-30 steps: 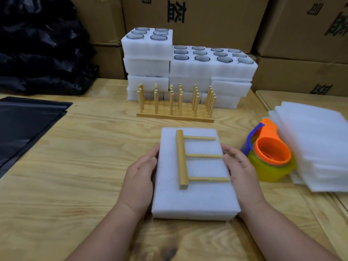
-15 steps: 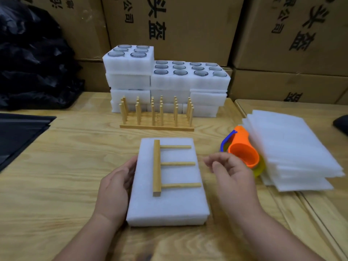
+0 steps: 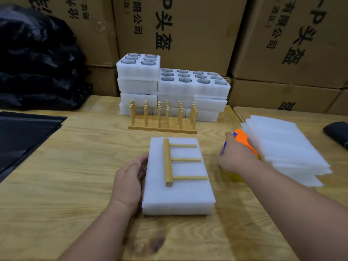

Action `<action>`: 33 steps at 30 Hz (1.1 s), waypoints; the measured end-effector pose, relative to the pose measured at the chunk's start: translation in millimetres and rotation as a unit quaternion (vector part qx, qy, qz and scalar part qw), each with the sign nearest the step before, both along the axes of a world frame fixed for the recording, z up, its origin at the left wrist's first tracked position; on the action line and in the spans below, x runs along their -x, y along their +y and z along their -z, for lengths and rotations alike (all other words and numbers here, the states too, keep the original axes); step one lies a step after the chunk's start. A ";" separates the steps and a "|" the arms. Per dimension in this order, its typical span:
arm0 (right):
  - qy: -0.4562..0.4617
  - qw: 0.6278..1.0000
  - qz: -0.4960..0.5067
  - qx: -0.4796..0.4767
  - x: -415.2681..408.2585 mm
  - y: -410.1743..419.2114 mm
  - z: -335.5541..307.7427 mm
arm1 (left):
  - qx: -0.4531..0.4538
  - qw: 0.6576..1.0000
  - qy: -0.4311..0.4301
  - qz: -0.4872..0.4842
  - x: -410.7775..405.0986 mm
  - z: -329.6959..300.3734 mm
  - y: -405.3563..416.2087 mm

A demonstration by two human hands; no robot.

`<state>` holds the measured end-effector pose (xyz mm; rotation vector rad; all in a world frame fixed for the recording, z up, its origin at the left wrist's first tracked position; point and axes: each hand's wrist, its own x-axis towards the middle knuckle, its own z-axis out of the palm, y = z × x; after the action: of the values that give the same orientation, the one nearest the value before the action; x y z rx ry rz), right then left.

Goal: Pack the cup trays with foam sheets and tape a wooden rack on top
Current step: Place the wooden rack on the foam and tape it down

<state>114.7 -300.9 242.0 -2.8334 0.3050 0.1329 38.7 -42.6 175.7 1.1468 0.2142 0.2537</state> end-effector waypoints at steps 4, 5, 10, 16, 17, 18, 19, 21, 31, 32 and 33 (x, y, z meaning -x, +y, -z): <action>-0.099 0.992 0.015 -0.072 5.5 -7.1 -9.4 | 0.004 1.000 0.028 0.011 -1.8 -0.9 3.9; -0.118 0.986 0.018 -0.116 7.6 -6.4 -14.3 | 0.003 0.999 0.030 0.015 -0.9 -2.0 4.8; -0.181 0.873 0.052 -0.450 38.0 19.4 -48.0 | -0.147 0.983 -0.106 -0.039 10.4 -36.6 6.9; -0.187 0.643 -0.020 -0.742 88.5 57.8 -61.1 | -0.212 0.959 -0.139 0.126 33.5 -94.9 -15.2; -0.180 0.605 -0.044 -0.774 94.2 62.1 -63.8 | -0.204 0.959 -0.124 0.152 37.1 -97.7 -18.8; -0.174 0.573 -0.069 -0.798 99.0 65.7 -67.9 | -0.193 0.958 -0.120 0.173 39.4 -98.1 -21.4; -0.170 0.550 -0.092 -0.812 102.4 68.2 -72.8 | -0.182 0.957 -0.126 0.187 39.8 -96.6 -23.6; -0.171 0.525 -0.120 -0.825 105.9 71.1 -83.0 | -0.176 0.954 -0.147 0.194 36.9 -91.4 -25.8; -0.253 0.586 -0.116 -0.761 100.0 36.0 -74.8 | -0.200 0.968 -0.116 0.100 37.2 -69.4 -11.9; -0.257 0.611 -0.115 -0.740 98.1 28.4 -71.3 | -0.215 0.970 -0.098 0.062 35.1 -70.0 0.1; -0.260 0.653 -0.109 -0.703 95.3 21.2 -66.8 | -0.238 0.969 -0.069 0.027 32.1 -69.1 12.9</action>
<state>19.5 -279.7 308.8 -1.2074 -0.2306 -0.2905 6.6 -29.7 244.8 1.6007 -0.0065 0.3464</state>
